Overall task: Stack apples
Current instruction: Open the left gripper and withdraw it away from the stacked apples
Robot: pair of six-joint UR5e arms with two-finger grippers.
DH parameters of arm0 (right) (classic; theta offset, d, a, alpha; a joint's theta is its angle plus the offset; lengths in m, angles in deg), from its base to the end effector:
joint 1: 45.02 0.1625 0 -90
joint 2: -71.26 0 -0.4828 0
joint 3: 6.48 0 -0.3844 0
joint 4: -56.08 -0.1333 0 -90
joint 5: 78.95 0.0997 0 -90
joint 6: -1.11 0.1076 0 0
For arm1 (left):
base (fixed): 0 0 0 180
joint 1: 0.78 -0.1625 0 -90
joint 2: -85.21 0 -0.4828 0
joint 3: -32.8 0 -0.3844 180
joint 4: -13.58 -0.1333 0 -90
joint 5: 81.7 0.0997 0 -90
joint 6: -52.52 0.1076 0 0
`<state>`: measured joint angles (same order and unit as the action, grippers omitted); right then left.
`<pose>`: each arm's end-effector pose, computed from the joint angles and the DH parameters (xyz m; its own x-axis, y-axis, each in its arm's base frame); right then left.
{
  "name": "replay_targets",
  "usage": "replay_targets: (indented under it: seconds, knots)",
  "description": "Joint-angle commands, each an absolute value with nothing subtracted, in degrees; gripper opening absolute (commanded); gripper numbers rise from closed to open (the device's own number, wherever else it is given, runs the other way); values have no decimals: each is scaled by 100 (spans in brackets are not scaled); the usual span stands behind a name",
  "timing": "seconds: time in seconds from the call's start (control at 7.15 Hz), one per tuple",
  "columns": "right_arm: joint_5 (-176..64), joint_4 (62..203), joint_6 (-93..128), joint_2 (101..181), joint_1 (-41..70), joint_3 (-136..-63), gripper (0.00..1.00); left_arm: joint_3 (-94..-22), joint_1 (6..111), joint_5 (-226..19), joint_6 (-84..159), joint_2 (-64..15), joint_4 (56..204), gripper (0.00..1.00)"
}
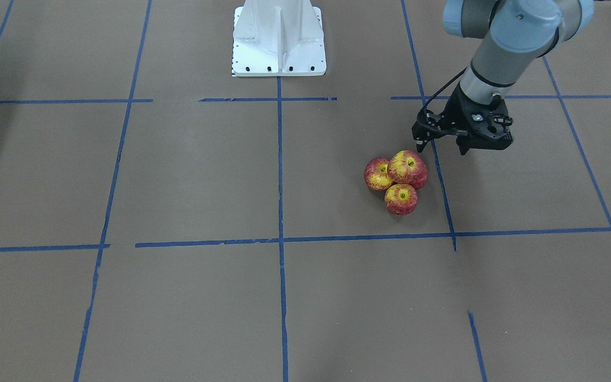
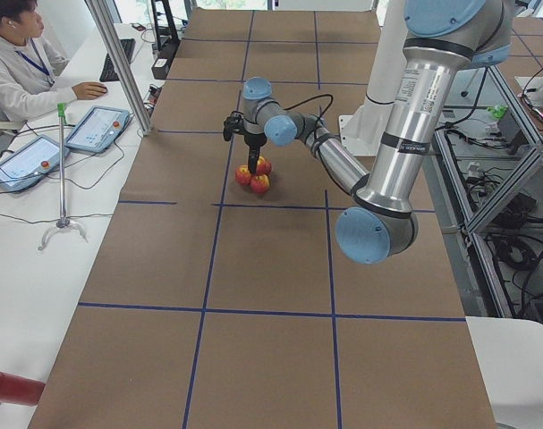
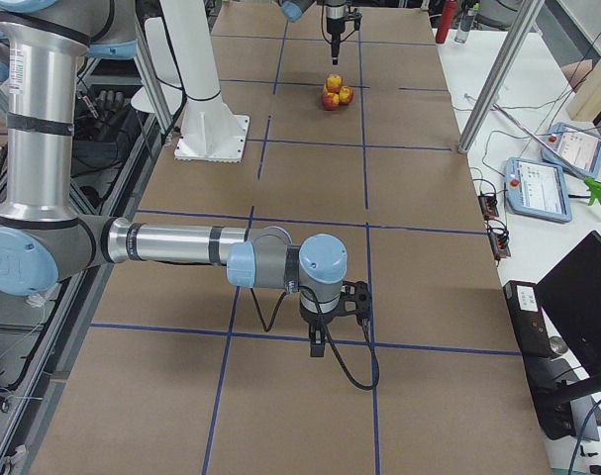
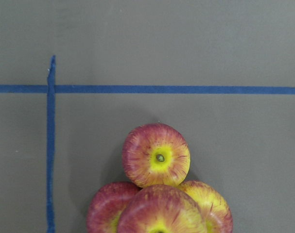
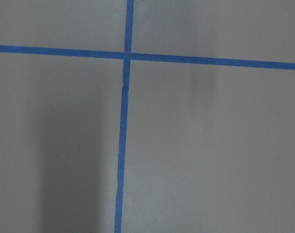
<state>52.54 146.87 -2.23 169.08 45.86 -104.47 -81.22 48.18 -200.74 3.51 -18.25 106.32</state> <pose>0.0684 -0.4165 0.7213 0.7485 -0.0396 0.6620 0.0283 0.9992 0.0278 0.3028 -0.4713 0.4056 0.6760 0.0969 -0.7305 0.0136 0.9895 0.1438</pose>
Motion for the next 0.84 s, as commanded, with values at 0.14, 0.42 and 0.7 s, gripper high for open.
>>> replay_targets:
  seconds: [0.14, 0.42, 0.7]
  knots:
    - [5254, 14687, -223, 16908, 4586, -10447, 100, -8375, 5877, -20639, 2037, -833, 10657, 99]
    - [5254, 14687, -223, 16908, 4586, -10447, 100, -8296, 6668, -21140, 3443, -226, 10665, 100]
    - [5254, 14687, -223, 16908, 4586, -10447, 100, -7719, 7625, -22131, 4787, 205, 10665, 100]
